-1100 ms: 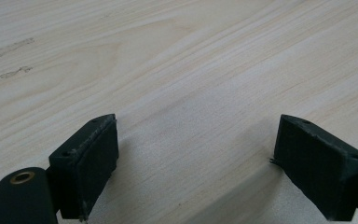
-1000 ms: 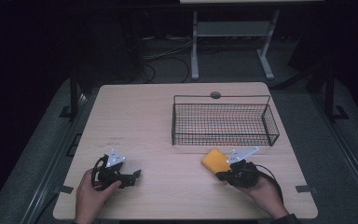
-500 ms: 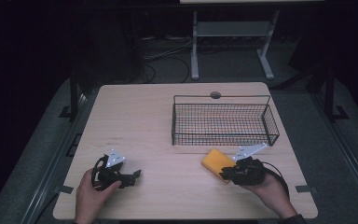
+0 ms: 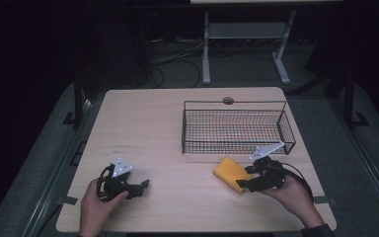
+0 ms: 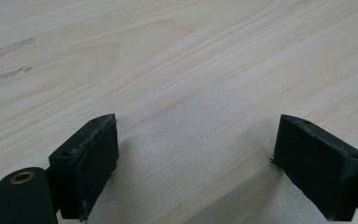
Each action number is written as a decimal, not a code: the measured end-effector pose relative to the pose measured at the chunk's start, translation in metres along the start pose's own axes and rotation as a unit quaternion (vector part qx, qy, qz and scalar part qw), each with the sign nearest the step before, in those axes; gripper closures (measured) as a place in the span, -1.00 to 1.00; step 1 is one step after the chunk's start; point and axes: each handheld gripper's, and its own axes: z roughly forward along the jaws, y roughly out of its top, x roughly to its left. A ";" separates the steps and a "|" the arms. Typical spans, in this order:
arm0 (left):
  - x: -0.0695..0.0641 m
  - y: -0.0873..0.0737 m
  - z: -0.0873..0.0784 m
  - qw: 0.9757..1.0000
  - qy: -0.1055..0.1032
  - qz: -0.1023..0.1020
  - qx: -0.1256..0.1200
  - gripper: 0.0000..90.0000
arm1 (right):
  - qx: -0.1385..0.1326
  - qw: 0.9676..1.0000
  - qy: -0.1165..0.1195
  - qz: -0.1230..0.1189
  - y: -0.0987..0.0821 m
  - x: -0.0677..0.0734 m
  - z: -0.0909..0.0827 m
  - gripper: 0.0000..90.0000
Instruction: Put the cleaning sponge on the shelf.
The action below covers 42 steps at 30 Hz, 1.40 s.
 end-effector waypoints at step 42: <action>0.000 0.000 0.000 1.000 0.000 0.000 0.001 -0.71 | 0.144 0.988 -0.046 -0.031 0.048 0.000 0.062 -0.86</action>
